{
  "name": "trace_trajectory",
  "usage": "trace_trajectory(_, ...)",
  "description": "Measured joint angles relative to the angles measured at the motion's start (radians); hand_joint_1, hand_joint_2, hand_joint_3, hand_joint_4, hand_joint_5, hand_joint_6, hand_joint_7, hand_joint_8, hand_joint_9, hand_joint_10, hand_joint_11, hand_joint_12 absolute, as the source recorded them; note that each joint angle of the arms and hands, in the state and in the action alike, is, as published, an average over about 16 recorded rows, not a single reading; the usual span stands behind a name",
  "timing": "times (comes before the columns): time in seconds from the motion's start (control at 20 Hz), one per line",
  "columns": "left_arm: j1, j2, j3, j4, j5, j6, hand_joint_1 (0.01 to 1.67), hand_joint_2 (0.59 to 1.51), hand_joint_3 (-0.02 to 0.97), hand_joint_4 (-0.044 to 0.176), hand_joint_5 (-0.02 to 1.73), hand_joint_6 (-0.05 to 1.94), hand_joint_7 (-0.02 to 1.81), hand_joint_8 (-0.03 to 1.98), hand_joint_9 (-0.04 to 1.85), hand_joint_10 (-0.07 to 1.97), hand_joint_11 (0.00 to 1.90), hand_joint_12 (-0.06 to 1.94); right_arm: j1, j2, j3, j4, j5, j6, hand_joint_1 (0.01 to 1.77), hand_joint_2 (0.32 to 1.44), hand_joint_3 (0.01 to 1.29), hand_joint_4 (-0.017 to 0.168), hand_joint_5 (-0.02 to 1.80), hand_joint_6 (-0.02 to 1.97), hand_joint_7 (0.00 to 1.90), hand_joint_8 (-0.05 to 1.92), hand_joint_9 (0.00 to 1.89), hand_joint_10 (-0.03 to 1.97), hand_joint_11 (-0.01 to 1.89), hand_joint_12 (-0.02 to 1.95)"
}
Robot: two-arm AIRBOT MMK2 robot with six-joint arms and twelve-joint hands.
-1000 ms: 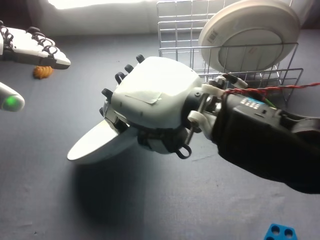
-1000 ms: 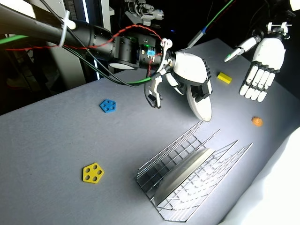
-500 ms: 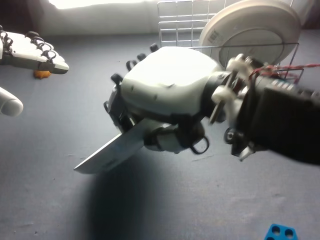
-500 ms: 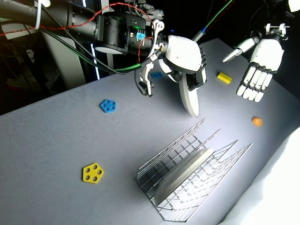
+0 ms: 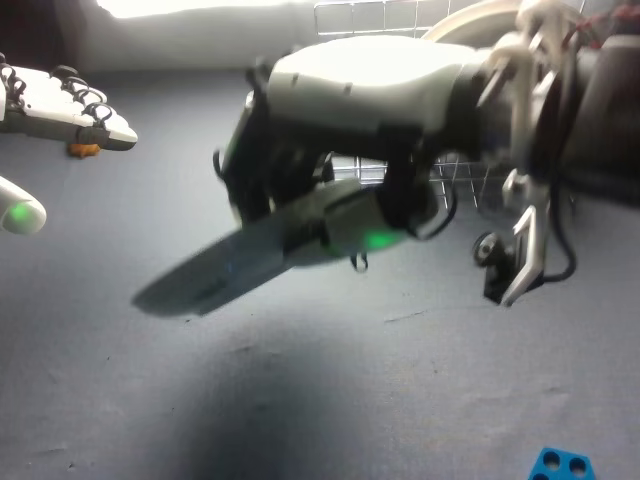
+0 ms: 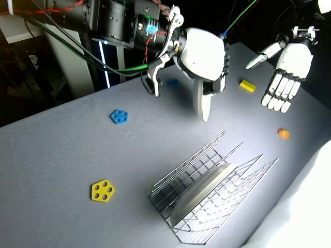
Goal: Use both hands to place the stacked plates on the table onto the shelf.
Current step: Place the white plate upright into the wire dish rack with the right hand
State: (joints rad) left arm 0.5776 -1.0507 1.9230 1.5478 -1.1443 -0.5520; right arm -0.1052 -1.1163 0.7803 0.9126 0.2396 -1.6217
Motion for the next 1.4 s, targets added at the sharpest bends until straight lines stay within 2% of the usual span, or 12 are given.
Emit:
trace_trajectory(0.4,0.007,0.0,-0.002,0.0,0.001,0.0,0.01,1.137,0.017,-0.004,0.06,0.02,0.06,0.01,0.04,0.01,0.02,0.01,0.096,0.048,0.001,0.107,-0.04,-0.002,1.35,1.0,0.01,-0.004,0.97,0.83,1.09,0.77,1.08,0.74,0.82,1.11)
trace_trajectory(0.7,0.01,0.0,-0.003,-0.001,0.002,0.0,0.01,1.139,0.018,-0.004,0.06,0.02,0.06,0.01,0.04,0.01,0.02,0.01,0.137,0.076,0.011,0.172,-0.029,-0.01,1.38,1.0,0.01,-0.009,0.98,0.81,1.09,0.76,1.01,0.94,0.8,1.18)
trace_trajectory(1.0,0.013,0.0,-0.005,-0.001,0.002,0.0,0.01,1.142,0.018,-0.004,0.07,0.02,0.07,0.01,0.05,0.01,0.03,0.01,0.154,0.101,0.024,0.251,0.0,-0.021,1.4,1.0,0.01,-0.009,0.99,0.79,1.1,0.74,1.01,0.93,0.82,1.17)
trace_trajectory(1.4,0.014,0.0,-0.005,-0.002,0.003,0.0,0.01,1.144,0.018,-0.004,0.08,0.02,0.08,0.01,0.06,0.01,0.03,0.01,0.145,0.124,0.042,0.4,0.057,-0.081,1.41,1.0,0.01,-0.009,0.99,0.79,1.09,0.75,0.99,0.97,0.83,1.07)
